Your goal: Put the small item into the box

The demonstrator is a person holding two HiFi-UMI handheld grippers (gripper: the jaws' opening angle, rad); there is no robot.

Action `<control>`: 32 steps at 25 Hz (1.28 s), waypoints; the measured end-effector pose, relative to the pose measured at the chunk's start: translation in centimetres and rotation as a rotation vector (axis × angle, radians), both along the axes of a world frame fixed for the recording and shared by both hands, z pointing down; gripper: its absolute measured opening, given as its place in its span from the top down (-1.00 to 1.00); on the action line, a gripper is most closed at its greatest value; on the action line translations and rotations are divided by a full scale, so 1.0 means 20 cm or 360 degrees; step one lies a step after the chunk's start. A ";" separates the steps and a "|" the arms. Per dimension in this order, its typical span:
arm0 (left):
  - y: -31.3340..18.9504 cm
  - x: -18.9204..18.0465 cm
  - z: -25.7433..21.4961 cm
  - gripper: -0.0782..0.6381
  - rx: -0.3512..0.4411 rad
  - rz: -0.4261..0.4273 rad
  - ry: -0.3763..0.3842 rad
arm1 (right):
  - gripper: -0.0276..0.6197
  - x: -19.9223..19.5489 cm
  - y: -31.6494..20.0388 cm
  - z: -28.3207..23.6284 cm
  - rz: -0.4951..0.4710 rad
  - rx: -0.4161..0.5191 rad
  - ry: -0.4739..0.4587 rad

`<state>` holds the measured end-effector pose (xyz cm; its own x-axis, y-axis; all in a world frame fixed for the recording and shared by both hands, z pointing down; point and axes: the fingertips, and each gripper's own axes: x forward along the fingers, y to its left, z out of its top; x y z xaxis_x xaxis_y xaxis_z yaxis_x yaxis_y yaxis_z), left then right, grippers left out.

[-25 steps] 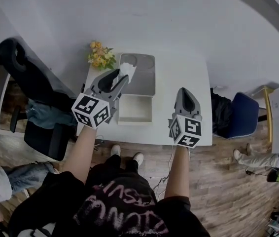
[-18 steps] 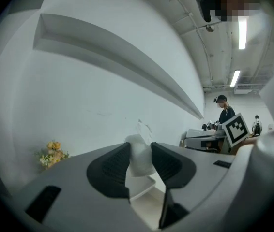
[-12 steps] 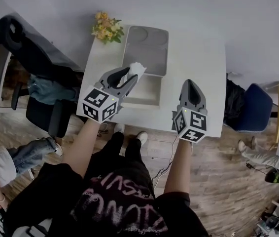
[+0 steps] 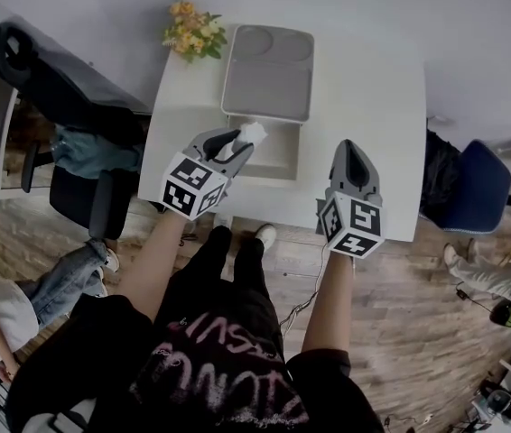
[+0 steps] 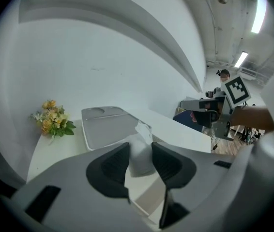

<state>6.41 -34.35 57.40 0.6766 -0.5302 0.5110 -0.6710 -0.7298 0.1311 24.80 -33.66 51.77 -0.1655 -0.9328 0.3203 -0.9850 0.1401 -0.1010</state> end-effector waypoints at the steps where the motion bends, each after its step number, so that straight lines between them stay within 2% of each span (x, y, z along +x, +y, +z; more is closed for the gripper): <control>1: 0.00 0.00 0.02 0.35 -0.0010 0.0006 -0.0022 | 0.88 0.00 0.00 0.01 0.0002 -0.0004 -0.0001; 5: -0.01 0.00 0.07 0.31 -0.0016 0.0029 -0.0101 | 0.88 0.01 0.01 0.03 0.0002 -0.0017 -0.0005; 7: -0.02 0.00 0.08 0.19 -0.0027 0.0024 -0.0091 | 0.88 0.01 0.01 0.04 0.0004 -0.0024 -0.0008; 14: -0.03 0.01 0.10 0.21 -0.0043 0.0031 -0.0087 | 0.88 0.02 -0.01 0.06 0.0014 -0.0028 -0.0020; 20: -0.05 0.00 0.03 0.35 0.0000 -0.0004 -0.0028 | 0.88 0.01 -0.02 0.04 0.0017 -0.0017 -0.0021; 27: -0.12 -0.03 -0.18 0.58 0.0153 -0.0104 0.0069 | 0.88 -0.01 -0.02 -0.06 0.0014 0.0035 -0.0011; 30: -0.14 -0.05 -0.27 0.75 0.0225 -0.0151 0.0089 | 0.88 -0.01 -0.01 -0.11 0.0010 0.0061 -0.0004; 32: -0.15 -0.06 -0.33 0.77 0.0260 -0.0173 0.0107 | 0.88 -0.02 -0.01 -0.15 0.0006 0.0079 -0.0001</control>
